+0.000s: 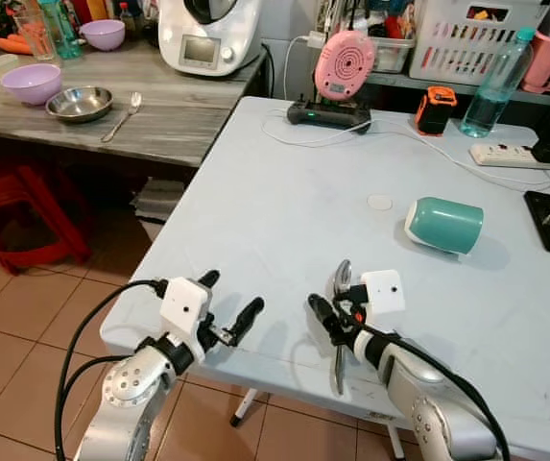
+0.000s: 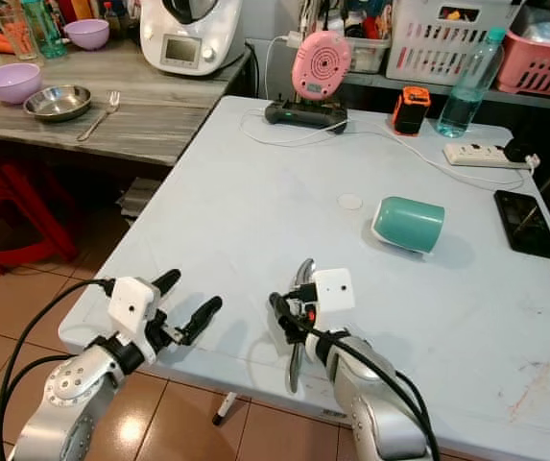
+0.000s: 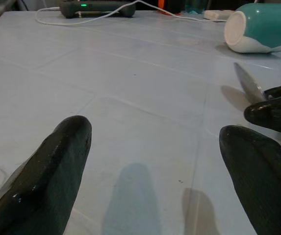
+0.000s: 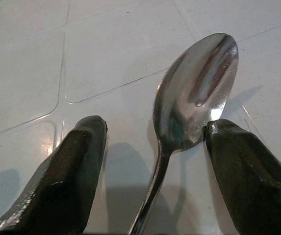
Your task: Setting the table
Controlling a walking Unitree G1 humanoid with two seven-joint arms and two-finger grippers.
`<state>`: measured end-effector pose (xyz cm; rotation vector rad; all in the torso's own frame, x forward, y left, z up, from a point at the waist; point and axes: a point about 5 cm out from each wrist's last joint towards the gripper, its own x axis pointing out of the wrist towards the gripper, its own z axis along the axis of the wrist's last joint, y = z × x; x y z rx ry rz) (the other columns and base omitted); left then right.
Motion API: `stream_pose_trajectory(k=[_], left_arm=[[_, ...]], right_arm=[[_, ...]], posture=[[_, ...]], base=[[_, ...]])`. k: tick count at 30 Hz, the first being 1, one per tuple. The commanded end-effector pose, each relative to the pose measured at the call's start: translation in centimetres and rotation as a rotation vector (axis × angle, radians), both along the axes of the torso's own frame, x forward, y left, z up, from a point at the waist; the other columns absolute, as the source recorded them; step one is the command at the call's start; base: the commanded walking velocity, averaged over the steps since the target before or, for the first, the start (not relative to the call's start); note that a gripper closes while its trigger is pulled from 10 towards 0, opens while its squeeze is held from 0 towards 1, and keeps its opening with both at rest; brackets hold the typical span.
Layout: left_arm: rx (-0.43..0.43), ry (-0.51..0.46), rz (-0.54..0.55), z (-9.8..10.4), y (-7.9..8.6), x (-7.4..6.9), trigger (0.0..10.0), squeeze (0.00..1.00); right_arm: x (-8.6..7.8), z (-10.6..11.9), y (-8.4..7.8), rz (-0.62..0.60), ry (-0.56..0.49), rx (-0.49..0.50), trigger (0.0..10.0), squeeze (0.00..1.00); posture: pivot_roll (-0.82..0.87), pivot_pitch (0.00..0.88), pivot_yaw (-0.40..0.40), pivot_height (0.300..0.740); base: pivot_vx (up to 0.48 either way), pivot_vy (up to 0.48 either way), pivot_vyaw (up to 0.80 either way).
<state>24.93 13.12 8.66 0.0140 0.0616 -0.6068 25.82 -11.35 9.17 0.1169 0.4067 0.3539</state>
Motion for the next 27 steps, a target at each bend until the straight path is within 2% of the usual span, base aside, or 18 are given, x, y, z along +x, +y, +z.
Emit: stream_pose_trajectory(k=[1, 5, 9, 10, 11, 14, 15, 17, 18, 19, 20, 23, 24, 25, 26, 27], left_arm=[[-0.003, -0.01, -0.015, 0.3, -0.2, 0.0, 10.0, 0.0], [-0.005, -0.012, -0.017, 0.4, -0.3, 0.0, 10.0, 0.0], [-0.006, -0.012, -0.017, 0.4, -0.4, 0.0, 10.0, 0.0], [-0.005, -0.011, -0.018, 0.4, -0.4, 0.0, 10.0, 0.0], [-0.005, -0.012, -0.018, 0.3, -0.4, 0.0, 10.0, 0.0], [-0.005, -0.011, -0.018, 0.3, -0.4, 0.0, 10.0, 0.0], [-0.004, -0.011, -0.018, 0.3, -0.4, 0.1, 10.0, 0.0], [-0.004, -0.012, -0.016, 0.4, -0.4, 0.1, 10.0, 0.0], [-0.003, -0.013, -0.015, 0.4, -0.4, 0.2, 10.0, 0.0], [-0.003, -0.013, -0.014, 0.4, -0.4, 0.2, 10.0, 0.0], [-0.002, -0.013, -0.011, 0.4, -0.4, 0.2, 10.0, 0.0], [0.0, -0.013, -0.007, 0.4, -0.4, 0.3, 10.0, 0.0], [-0.001, -0.014, -0.006, 0.4, -0.4, 0.2, 10.0, 0.0], [-0.001, -0.014, -0.006, 0.4, -0.4, 0.2, 10.0, 0.0], [-0.001, -0.015, -0.005, 0.4, -0.4, 0.2, 10.0, 0.0], [-0.001, -0.015, -0.005, 0.4, -0.4, 0.2, 10.0, 0.0]], right_arm=[[-0.7, -1.3, 0.0, 0.008, 0.086, -0.019, 0.0, 0.0], [-0.6, -1.4, -0.4, 0.011, 0.082, -0.055, 0.4, 0.0], [-0.5, -1.4, -1.2, 0.002, 0.072, -0.102, 0.3, 0.0], [-0.1, -1.3, -2.3, -0.004, 0.055, -0.156, 0.8, 0.0], [0.0, -1.3, -2.8, -0.007, 0.048, -0.177, 0.7, 0.0], [0.4, -1.1, -3.6, -0.012, 0.035, -0.214, 0.9, 0.0], [0.6, -1.0, -3.9, -0.017, 0.027, -0.23, 1.3, 0.0], [1.1, -0.8, -4.6, -0.022, 0.01, -0.265, 0.7, 0.0], [1.2, -0.7, -4.8, -0.021, 0.003, -0.282, 0.9, 0.0], [1.4, -0.6, -5.0, -0.019, -0.006, -0.297, 1.7, 0.0], [1.6, -0.4, -5.1, -0.011, -0.023, -0.324, 1.5, 0.0], [1.8, -0.4, -5.2, 0.005, -0.038, -0.348, 2.0, 0.0], [1.9, -0.3, -5.1, 0.01, -0.058, -0.369, 9.2, 0.0], [1.9, -0.2, -5.1, 0.012, -0.065, -0.375, 9.2, 0.0], [2.0, -0.1, -5.0, 0.011, -0.074, -0.372, 10.0, 0.0], [2.0, 0.0, -4.9, 0.01, -0.079, -0.368, 10.0, 0.0]], posture=[[-0.05, 0.059, -0.013, 0.74], [-0.05, 0.059, -0.015, 0.74], [-0.05, 0.059, -0.015, 0.74], [-0.05, 0.059, -0.015, 0.74], [-0.05, 0.059, -0.015, 0.74], [-0.06, 0.062, -0.013, 0.74], [-0.06, 0.062, -0.013, 0.74], [-0.05, 0.061, -0.014, 0.74], [-0.05, 0.061, -0.014, 0.74], [-0.05, 0.061, -0.014, 0.74], [-0.05, 0.061, -0.014, 0.74], [-0.05, 0.06, -0.015, 0.74], [-0.05, 0.06, -0.015, 0.74], [-0.05, 0.06, -0.015, 0.74], [-0.05, 0.06, -0.015, 0.74], [-0.05, 0.06, -0.015, 0.74]], base=[[0.0, 0.0, 0.0], [0.0, 0.0, 0.0], [0.0, 0.0, 0.0], [0.0, 0.0, 0.0], [0.0, 0.0, 0.0], [0.0, 0.0, 0.0], [0.0, 0.0, 0.0], [0.0, 0.0, 0.0], [0.0, 0.0, 0.0], [0.0, 0.0, 0.0], [0.0, 0.0, 0.0], [0.0, 0.0, 0.0], [0.0, 0.0, 0.0], [0.0, 0.0, 0.0], [0.0, 0.0, 0.0], [0.0, 0.0, 0.0]])
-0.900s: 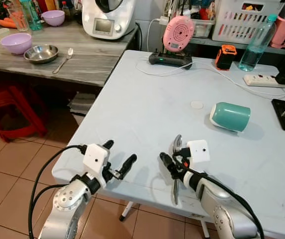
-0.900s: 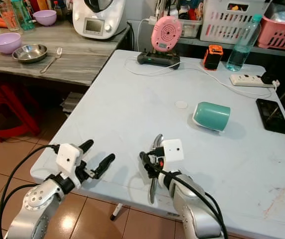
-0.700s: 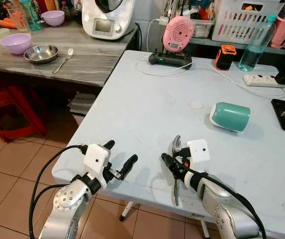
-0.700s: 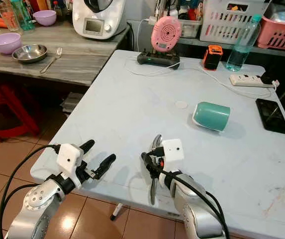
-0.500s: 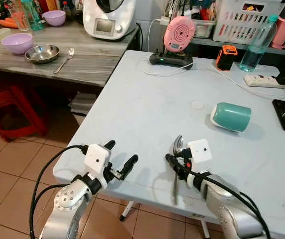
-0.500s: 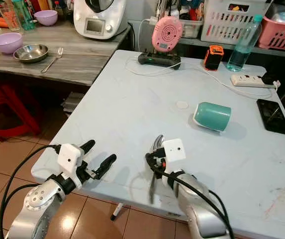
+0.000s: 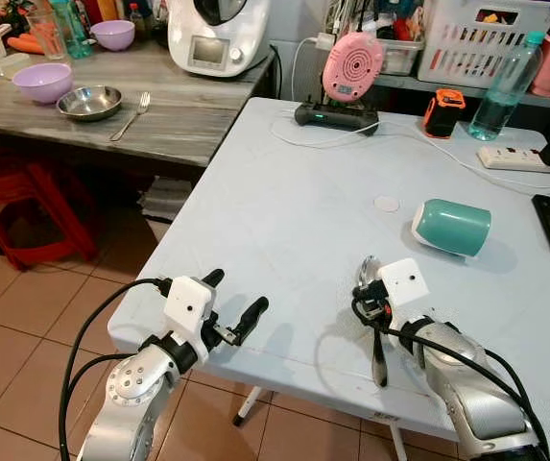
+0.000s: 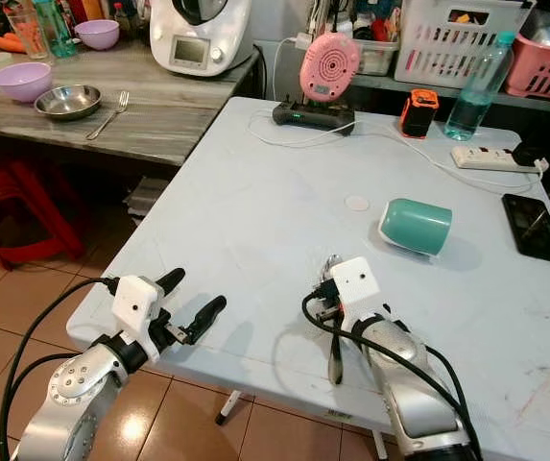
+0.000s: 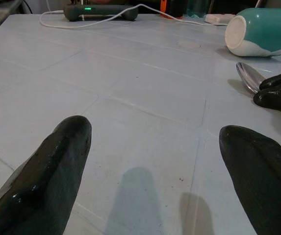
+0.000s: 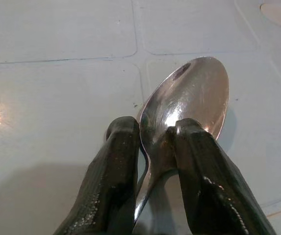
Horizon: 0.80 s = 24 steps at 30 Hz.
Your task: Setting the table
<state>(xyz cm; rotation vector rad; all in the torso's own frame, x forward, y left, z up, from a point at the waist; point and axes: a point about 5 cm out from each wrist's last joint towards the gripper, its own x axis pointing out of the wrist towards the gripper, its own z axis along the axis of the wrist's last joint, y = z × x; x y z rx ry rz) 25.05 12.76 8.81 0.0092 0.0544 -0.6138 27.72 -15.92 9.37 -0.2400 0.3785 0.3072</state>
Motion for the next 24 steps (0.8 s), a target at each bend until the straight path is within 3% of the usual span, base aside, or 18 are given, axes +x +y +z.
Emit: stream_pose_trajectory(k=[1, 3, 4, 5, 11, 14, 20, 24], left_arm=[[0.006, -0.011, 0.004, 0.3, 0.0, 0.2, 10.0, 0.0], [0.006, -0.013, 0.006, 0.3, 0.0, 0.2, 10.0, 0.0], [0.006, -0.014, 0.007, 0.4, 0.1, 0.2, 10.0, 0.0], [0.007, -0.015, 0.009, 0.4, 0.1, 0.3, 10.0, 0.0], [-0.001, -0.028, 0.009, 0.7, 0.3, 0.4, 10.0, 0.0], [-0.011, -0.035, 0.0, 0.9, 0.4, 0.4, 10.0, 0.0], [-0.02, -0.047, -0.03, 1.3, 0.4, 0.3, 10.0, 0.0], [-0.024, -0.051, -0.057, 1.4, 0.4, 0.2, 10.0, 0.0]], right_arm=[[0.2, 0.1, -0.1, -0.02, -0.016, -0.011, 10.0, 0.0], [0.3, 0.2, 0.0, -0.023, -0.026, -0.001, 10.0, 0.0], [0.3, 0.4, 0.1, -0.025, -0.036, 0.008, 10.0, 0.21], [0.3, 0.5, 0.2, -0.028, -0.041, 0.019, 10.0, 1.0], [0.3, 1.5, 0.5, -0.09, -0.089, 0.082, 10.0, 1.0], [-0.3, 2.3, 1.4, -0.134, -0.103, 0.162, 10.0, 1.0], [-1.7, 2.6, 2.8, -0.14, -0.058, 0.233, 10.0, 1.0], [-2.4, 2.5, 2.4, -0.159, -0.017, 0.212, 10.0, 1.0]], posture=[[-0.04, 0.057, -0.015, 0.74], [-0.04, 0.057, -0.015, 0.74], [-0.04, 0.057, -0.015, 0.74], [-0.04, 0.057, -0.015, 0.74], [-0.04, 0.054, -0.014, 0.74], [-0.04, 0.054, -0.014, 0.74], [-0.05, 0.056, -0.013, 0.74], [-0.05, 0.055, -0.011, 0.74]], base=[[0.0, 0.0, 0.0], [0.0, 0.0, 0.0], [0.0, 0.0, 0.0], [0.0, 0.0, 0.0], [0.0, 0.0, 0.0], [0.0, 0.0, 0.0], [0.0, 0.0, 0.0], [0.0, 0.0, 0.0]])
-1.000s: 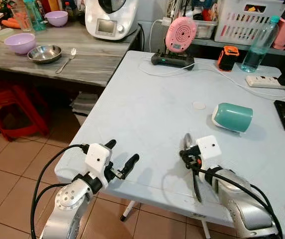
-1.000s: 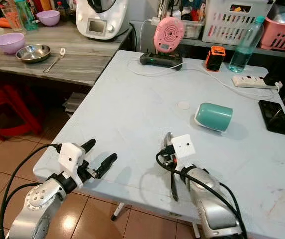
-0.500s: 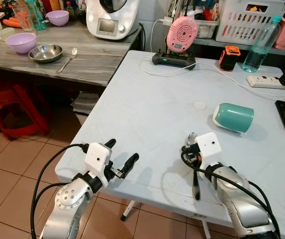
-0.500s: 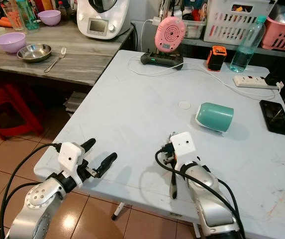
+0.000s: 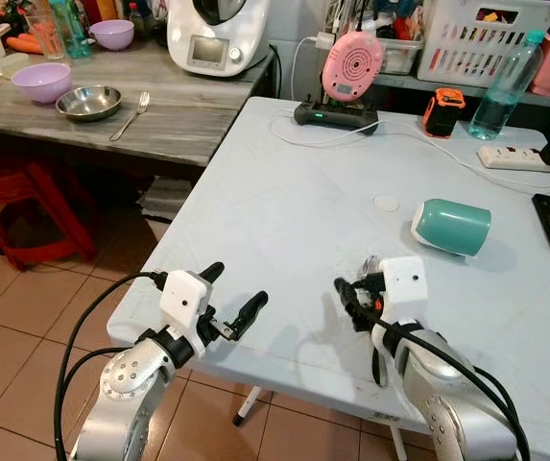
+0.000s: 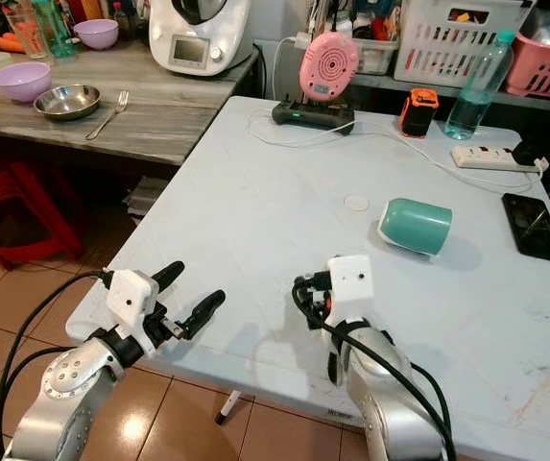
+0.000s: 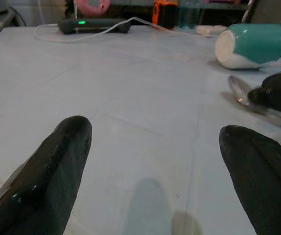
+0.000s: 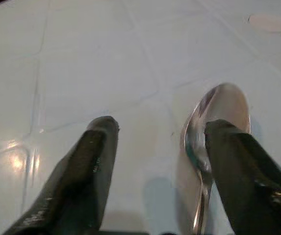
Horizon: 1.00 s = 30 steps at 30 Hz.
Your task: Setting the table
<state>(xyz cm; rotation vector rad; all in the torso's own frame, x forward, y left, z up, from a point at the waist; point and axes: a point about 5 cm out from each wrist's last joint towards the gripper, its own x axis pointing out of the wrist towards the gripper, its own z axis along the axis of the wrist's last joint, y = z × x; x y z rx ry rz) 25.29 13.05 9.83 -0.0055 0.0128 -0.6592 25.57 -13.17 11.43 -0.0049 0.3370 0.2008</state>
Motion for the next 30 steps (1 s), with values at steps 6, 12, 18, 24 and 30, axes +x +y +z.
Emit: stream_pose_trajectory(k=[6, 12, 18, 24, 30], left_arm=[[0.003, -0.021, -0.014, 0.5, 0.3, 0.3, 10.0, 0.0], [-0.004, -0.027, -0.017, 0.7, 0.2, 0.5, 10.0, 0.0], [-0.004, -0.026, -0.03, 0.7, 0.1, 0.5, 10.0, 0.0], [-0.008, -0.024, -0.035, 0.6, 0.0, 0.4, 10.0, 0.0], [-0.015, -0.027, -0.046, 0.7, -0.2, 0.4, 10.0, 0.0]], right_arm=[[-1.1, 0.3, -0.9, -0.02, 0.073, -0.021, 10.0, 1.0], [-1.0, 0.0, -0.9, -0.029, 0.096, -0.023, 10.0, 1.0], [-0.7, -1.1, -1.0, -0.033, 0.14, -0.003, 10.0, 0.0], [-0.4, -1.6, -0.7, -0.025, 0.144, -0.004, 10.0, 0.0], [0.3, -2.2, -1.3, -0.067, 0.142, -0.06, 8.4, 0.0]], posture=[[-0.05, 0.05, -0.012, 0.74], [-0.06, 0.046, -0.011, 0.74], [-0.05, 0.044, -0.01, 0.74], [-0.05, 0.044, -0.01, 0.74], [-0.05, 0.044, -0.01, 0.74]], base=[[0.0, 0.0, 0.0], [0.0, 0.0, 0.0], [0.0, 0.0, 0.0], [0.0, 0.0, 0.0], [0.0, 0.0, 0.0]])
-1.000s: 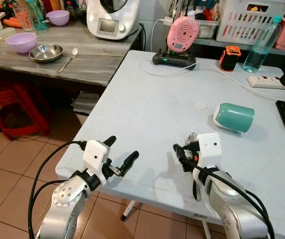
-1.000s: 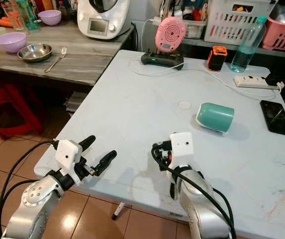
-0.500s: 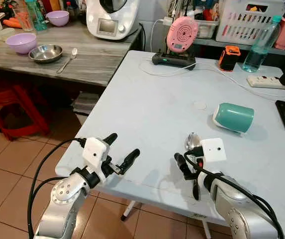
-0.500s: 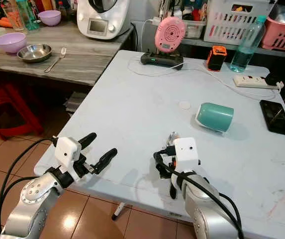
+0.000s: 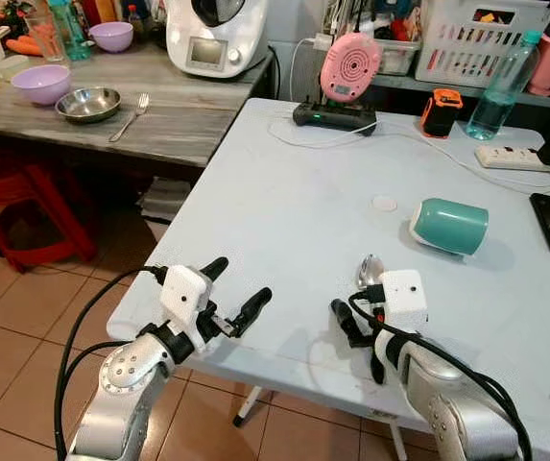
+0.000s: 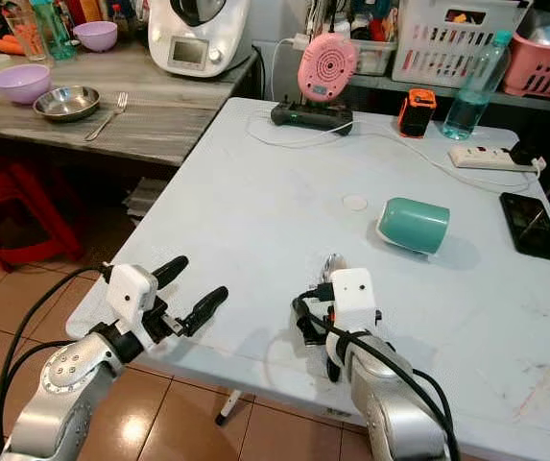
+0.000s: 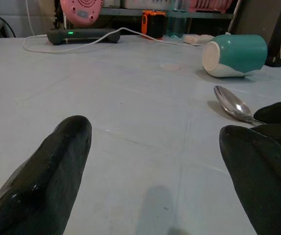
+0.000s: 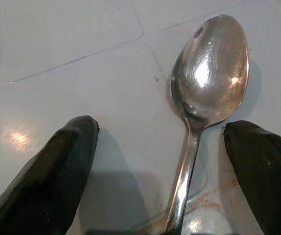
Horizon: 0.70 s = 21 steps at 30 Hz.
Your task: Setting the table
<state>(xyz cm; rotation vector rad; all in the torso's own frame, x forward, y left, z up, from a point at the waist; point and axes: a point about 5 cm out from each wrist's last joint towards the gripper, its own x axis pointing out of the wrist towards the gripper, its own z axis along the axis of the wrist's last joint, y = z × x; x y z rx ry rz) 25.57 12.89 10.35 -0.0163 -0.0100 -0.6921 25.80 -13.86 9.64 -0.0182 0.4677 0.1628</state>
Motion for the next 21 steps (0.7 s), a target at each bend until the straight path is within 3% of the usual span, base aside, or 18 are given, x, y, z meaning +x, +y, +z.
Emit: stream_pose_trajectory(k=[1, 2, 12, 21], left_arm=[[0.002, -0.011, -0.014, 0.2, -0.1, 0.1, 10.0, 0.0], [0.001, -0.011, -0.014, 0.3, -0.1, 0.1, 10.0, 0.0], [-0.006, -0.008, -0.028, 0.2, -0.2, 0.0, 10.0, 0.0], [-0.01, -0.012, -0.038, 0.3, -0.3, 0.1, 10.0, 0.0]], right_arm=[[0.0, -0.5, -0.7, -0.036, 0.018, -0.035, 3.4, 0.0], [0.0, -0.6, -0.9, -0.045, 0.025, -0.043, 0.0, 0.0], [-0.5, -1.3, -1.1, -0.074, 0.063, -0.035, 0.0, 0.0], [-2.0, -1.7, -2.5, -0.15, 0.086, -0.036, 0.0, 0.0]], posture=[[-0.05, 0.045, -0.012, 0.74], [-0.05, 0.045, -0.012, 0.74], [-0.05, 0.05, -0.013, 0.74], [-0.06, 0.05, -0.006, 0.74]], base=[[0.0, 0.0, 0.0], [0.0, 0.0, 0.0], [0.0, 0.0, 0.0], [0.0, 0.0, 0.0]])
